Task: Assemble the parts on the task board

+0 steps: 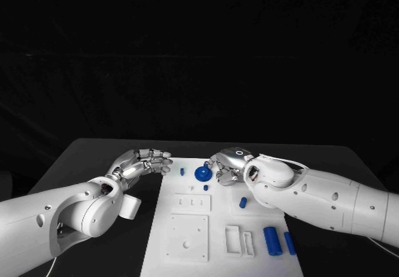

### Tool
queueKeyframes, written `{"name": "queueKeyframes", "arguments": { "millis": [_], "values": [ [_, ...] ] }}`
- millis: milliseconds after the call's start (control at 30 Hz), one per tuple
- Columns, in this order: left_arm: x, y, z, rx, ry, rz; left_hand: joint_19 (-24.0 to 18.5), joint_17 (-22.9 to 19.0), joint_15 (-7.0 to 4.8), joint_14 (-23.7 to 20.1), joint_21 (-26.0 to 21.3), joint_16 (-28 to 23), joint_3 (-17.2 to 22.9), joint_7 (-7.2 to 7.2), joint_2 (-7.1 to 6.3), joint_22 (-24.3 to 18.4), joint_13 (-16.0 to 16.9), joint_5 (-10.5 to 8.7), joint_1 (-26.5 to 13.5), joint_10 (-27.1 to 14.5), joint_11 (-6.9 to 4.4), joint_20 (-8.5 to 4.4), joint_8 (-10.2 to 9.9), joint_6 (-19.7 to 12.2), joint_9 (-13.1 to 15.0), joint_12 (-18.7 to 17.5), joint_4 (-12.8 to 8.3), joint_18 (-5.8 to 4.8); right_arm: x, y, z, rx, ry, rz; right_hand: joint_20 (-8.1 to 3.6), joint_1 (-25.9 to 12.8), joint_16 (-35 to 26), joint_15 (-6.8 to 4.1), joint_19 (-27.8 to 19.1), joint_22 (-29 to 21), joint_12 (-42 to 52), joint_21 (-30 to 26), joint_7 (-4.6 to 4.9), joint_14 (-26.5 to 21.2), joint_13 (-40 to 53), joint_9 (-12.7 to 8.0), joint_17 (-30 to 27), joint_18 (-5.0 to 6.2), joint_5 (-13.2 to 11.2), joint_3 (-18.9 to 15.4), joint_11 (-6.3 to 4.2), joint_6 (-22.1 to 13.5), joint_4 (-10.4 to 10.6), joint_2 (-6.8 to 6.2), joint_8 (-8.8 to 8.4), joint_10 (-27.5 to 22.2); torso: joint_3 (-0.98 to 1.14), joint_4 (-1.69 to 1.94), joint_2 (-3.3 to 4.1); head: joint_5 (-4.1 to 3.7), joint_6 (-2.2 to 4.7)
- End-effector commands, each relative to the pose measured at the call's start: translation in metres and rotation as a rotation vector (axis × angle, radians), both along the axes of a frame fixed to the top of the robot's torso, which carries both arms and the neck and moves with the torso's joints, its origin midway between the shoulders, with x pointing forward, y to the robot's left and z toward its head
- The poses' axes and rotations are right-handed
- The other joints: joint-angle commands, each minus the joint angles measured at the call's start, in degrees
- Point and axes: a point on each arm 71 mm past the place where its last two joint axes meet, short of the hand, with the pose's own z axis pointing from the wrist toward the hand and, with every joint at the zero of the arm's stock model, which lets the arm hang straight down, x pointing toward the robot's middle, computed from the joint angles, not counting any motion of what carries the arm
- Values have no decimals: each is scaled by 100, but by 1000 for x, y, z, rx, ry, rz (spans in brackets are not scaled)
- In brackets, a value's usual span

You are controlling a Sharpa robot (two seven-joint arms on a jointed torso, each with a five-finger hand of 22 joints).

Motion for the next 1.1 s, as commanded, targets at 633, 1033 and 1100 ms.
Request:
{"name": "queueKeyframes", "arguments": {
  "millis": [633,1033,1100],
  "values": [
    [3,8,2,-5,-12,-9,40,-18,2,-4,22,35,22,149,-5,89,-1,27,-38,-14,1,-6,-31,-3,-1,-30,-33,120,8,-127,26,494,147,-43,-111,602,-76,9,-141,118,70,45,106,-26,-5,131,84,275,-1370,-2852,117,22,-552,-294,121,-259,61,-140,-53,-138,139],
    [6,11,1,1,-8,-7,51,-34,-1,8,27,46,18,135,17,90,11,21,-62,47,-22,-8,-14,37,11,-2,-30,122,20,-179,15,452,223,-166,11,874,-153,24,-288,86,36,-28,119,-92,-36,113,86,275,-1089,-3835,127,4,-541,-169,87,-351,128,-191,-67,-155,106],
    [7,11,0,0,-9,-8,52,-34,-1,9,26,47,18,135,18,90,11,21,-63,48,-23,-8,-13,39,11,-2,-29,122,21,-180,13,446,236,-174,28,950,-170,26,-318,78,19,-54,142,-109,-44,100,82,272,-481,-3782,150,-31,-534,-166,61,-377,136,-189,-67,-169,104]
  ]
}}
